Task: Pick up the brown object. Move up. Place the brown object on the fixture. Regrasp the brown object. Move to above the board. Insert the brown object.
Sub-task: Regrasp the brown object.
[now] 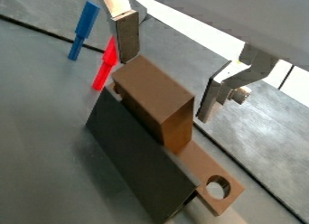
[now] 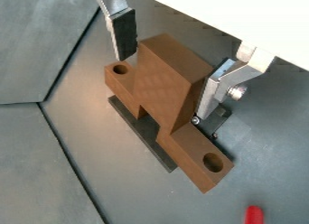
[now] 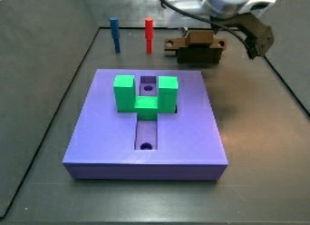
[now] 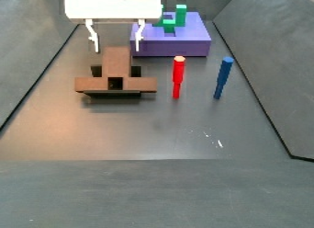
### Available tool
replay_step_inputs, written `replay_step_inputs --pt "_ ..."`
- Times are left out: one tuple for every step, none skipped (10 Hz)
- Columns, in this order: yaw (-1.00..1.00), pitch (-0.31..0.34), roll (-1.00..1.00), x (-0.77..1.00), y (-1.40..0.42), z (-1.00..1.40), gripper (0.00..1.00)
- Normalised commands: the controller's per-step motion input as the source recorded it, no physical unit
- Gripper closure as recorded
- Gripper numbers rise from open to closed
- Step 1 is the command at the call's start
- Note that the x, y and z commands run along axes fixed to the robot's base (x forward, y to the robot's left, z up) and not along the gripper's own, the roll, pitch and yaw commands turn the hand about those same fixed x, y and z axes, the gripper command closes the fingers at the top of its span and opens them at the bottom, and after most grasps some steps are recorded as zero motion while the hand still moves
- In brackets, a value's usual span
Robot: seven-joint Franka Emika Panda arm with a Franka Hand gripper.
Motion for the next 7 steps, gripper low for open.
replay_step_inputs --pt "0.00 0.000 0.14 -0.01 0.00 -0.40 0.00" --pt "0.05 0.000 0.08 0.05 -0.07 -0.22 0.00" --pt "0.07 0.000 0.21 0.11 -0.18 -0.09 0.00" --pt "0.02 0.034 0.27 0.13 -0.10 0.00 0.00" --pt "0.02 0.040 0.31 0.12 -0.05 0.00 0.00" --pt "0.02 0.020 0.35 0.00 0.00 -0.08 0.00" --pt "0.02 0.000 0.54 0.02 -0.03 -0.01 0.00"
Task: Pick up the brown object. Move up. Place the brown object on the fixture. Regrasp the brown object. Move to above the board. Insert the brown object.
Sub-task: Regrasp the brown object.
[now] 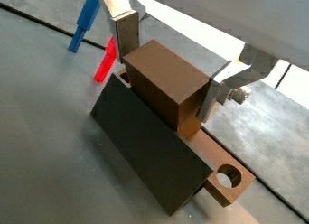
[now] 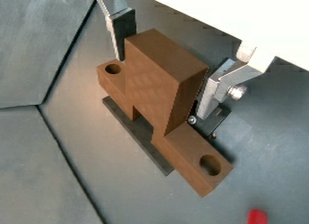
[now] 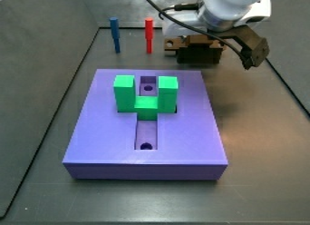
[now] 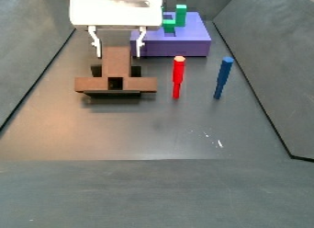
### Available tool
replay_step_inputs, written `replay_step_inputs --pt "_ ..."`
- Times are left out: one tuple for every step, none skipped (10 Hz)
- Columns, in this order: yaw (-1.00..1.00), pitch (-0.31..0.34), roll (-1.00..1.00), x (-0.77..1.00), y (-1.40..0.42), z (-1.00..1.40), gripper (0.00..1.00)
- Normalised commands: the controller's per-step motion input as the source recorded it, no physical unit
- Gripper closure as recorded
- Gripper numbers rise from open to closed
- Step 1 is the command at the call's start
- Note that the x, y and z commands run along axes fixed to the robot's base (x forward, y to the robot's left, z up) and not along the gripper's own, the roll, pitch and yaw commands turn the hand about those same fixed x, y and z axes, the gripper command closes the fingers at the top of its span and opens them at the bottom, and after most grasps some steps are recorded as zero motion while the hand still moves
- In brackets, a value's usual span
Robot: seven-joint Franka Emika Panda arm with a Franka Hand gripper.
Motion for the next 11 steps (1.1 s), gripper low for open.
replay_step_inputs --pt "0.04 0.000 0.64 0.00 -0.07 0.00 0.00" --pt "0.01 0.000 0.54 0.00 -0.13 0.00 0.00" --pt "0.00 0.000 0.33 0.00 -0.08 -0.05 0.00" --pt "0.00 0.000 0.21 0.00 -0.02 -0.11 0.00" --pt "0.00 0.000 0.02 0.00 0.00 -0.14 0.00" --pt "0.00 0.000 -0.03 0.02 0.00 -0.15 0.00" --pt "0.00 -0.089 -0.39 0.07 0.04 -0.09 0.00" --pt "0.00 -0.089 -0.40 0.09 0.03 -0.04 0.00" --pt "0.00 -0.103 -0.40 0.04 0.04 -0.01 0.00" --pt "0.00 0.000 -0.15 0.05 0.00 0.00 0.00" --pt "0.00 0.000 0.00 0.00 0.00 0.00 0.00"
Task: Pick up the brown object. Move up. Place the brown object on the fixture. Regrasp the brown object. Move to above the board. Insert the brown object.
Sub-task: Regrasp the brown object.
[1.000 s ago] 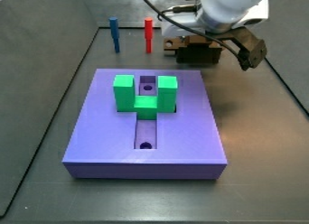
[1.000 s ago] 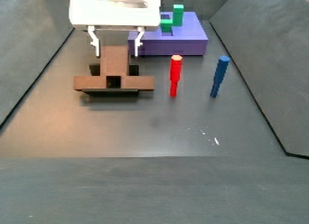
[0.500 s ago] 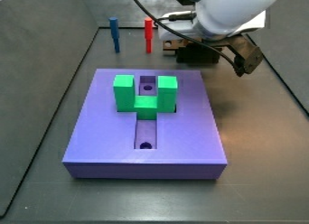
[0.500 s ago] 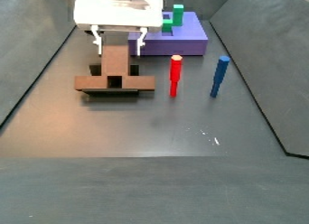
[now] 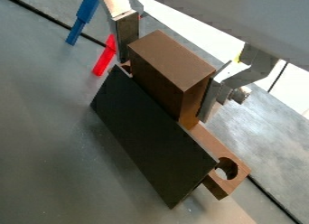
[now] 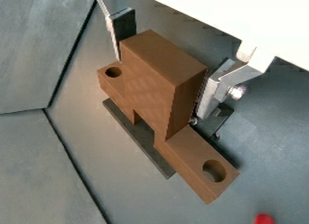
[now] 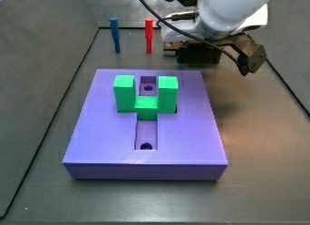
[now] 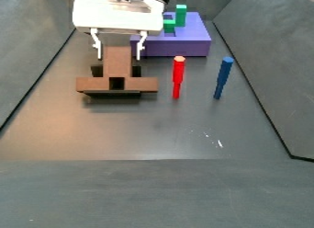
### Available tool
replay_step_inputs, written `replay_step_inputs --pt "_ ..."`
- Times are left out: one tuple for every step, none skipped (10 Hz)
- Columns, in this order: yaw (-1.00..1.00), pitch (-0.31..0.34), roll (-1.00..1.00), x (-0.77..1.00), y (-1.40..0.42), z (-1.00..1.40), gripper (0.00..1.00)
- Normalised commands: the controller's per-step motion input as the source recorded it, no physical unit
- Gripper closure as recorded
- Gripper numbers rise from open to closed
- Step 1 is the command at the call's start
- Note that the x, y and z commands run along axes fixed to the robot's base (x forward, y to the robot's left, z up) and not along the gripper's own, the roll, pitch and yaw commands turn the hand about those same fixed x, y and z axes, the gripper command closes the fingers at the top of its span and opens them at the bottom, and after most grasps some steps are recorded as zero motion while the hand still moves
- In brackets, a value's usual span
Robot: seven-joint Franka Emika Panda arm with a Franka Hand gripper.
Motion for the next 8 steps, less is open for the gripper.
replay_step_inputs --pt "0.00 0.000 0.00 0.00 0.00 0.00 1.00" --pt "0.00 0.000 0.00 0.00 0.00 0.00 1.00" --pt "0.00 0.000 0.00 0.00 0.00 0.00 1.00" --pt "0.00 0.000 0.00 0.00 0.00 0.00 1.00" --pt "0.00 0.000 0.00 0.00 0.00 0.00 1.00" --pt "0.00 0.000 0.00 0.00 0.00 0.00 1.00" --pt "0.00 0.000 0.00 0.00 0.00 0.00 1.00" --pt "0.00 0.000 0.00 0.00 0.00 0.00 1.00"
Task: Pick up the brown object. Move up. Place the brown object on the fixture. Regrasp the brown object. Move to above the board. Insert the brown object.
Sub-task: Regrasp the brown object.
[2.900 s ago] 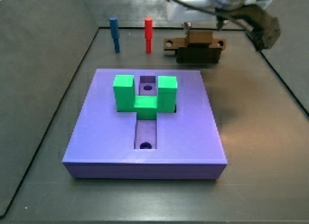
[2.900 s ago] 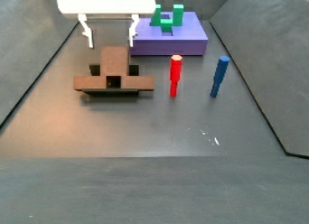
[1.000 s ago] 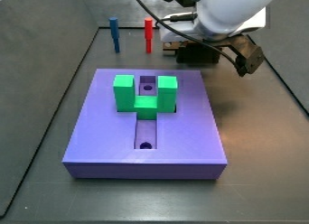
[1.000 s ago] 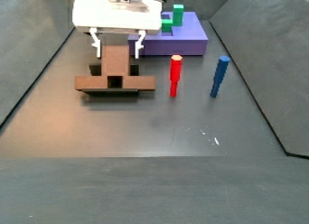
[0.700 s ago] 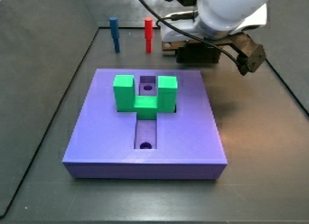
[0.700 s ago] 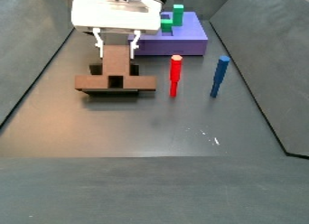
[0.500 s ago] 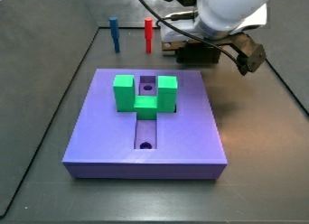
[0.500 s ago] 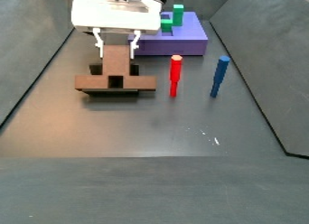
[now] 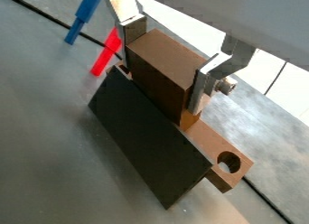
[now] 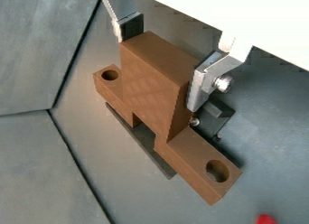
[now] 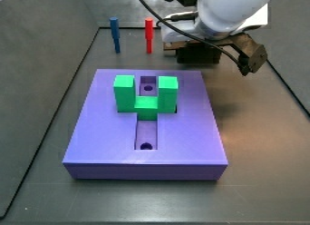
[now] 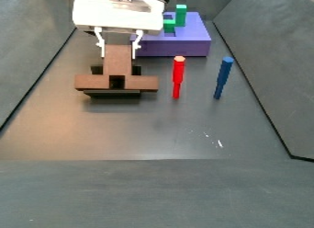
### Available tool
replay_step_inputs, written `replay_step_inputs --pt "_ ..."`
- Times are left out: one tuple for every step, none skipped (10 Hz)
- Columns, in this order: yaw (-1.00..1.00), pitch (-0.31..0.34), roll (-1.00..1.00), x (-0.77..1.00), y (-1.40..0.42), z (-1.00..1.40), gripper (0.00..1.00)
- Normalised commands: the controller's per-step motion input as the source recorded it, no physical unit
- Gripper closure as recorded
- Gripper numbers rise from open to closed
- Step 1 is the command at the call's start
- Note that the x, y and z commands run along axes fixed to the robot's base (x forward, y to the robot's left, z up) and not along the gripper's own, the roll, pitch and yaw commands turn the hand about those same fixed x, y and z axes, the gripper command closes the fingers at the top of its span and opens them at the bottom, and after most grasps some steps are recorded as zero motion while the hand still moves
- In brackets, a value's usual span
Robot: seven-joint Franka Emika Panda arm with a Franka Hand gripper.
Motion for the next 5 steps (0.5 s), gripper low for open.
replay_step_inputs --pt "0.00 0.000 0.00 0.00 0.00 0.00 1.00" --pt "0.00 0.000 0.00 0.00 0.00 0.00 1.00" --pt "0.00 0.000 0.00 0.00 0.00 0.00 1.00" --pt "0.00 0.000 0.00 0.00 0.00 0.00 1.00" --pt "0.00 0.000 0.00 0.00 0.00 0.00 1.00"
